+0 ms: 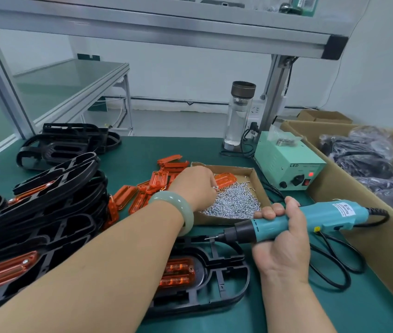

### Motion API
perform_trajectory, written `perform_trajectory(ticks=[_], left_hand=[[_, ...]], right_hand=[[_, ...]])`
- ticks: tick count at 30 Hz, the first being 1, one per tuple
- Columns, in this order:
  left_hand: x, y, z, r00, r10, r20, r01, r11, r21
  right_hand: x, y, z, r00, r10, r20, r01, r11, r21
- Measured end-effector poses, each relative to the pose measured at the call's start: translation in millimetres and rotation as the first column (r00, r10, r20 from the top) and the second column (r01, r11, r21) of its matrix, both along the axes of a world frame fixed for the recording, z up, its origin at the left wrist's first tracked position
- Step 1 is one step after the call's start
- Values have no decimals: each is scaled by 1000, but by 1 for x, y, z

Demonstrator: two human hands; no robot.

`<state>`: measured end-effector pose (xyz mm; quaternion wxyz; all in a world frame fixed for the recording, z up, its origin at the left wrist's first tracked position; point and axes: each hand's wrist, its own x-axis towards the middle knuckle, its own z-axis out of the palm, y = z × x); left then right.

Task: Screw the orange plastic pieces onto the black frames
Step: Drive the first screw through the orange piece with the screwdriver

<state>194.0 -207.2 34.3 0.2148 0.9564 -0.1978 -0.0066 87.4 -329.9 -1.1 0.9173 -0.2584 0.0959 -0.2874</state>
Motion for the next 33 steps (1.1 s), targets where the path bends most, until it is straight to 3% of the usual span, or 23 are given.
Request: perform_trajectory(ticks=[18, 20, 22, 25, 33], left_hand=[[-10, 2, 15, 995, 89, -32, -94, 964, -247], [-15, 4, 20, 983, 139, -117, -177, 880, -440], [-25, 5, 25, 958, 137, -251, -272, 709, -650], [-48, 13, 29, 927, 70, -369, -351, 508, -787], [-121, 69, 0, 898, 108, -427, -432, 405, -806]], right_hand=[[-1, -1, 0, 1000, -15, -7, 15, 999, 38], [-2, -1, 0, 1000, -11, -4, 12, 999, 41], [-1, -2, 1, 1000, -8, 0, 8, 999, 44], [-2, -2, 1, 1000, -7, 0, 7, 999, 38], [-6, -1, 5, 1000, 3, 22, -4, 997, 78]])
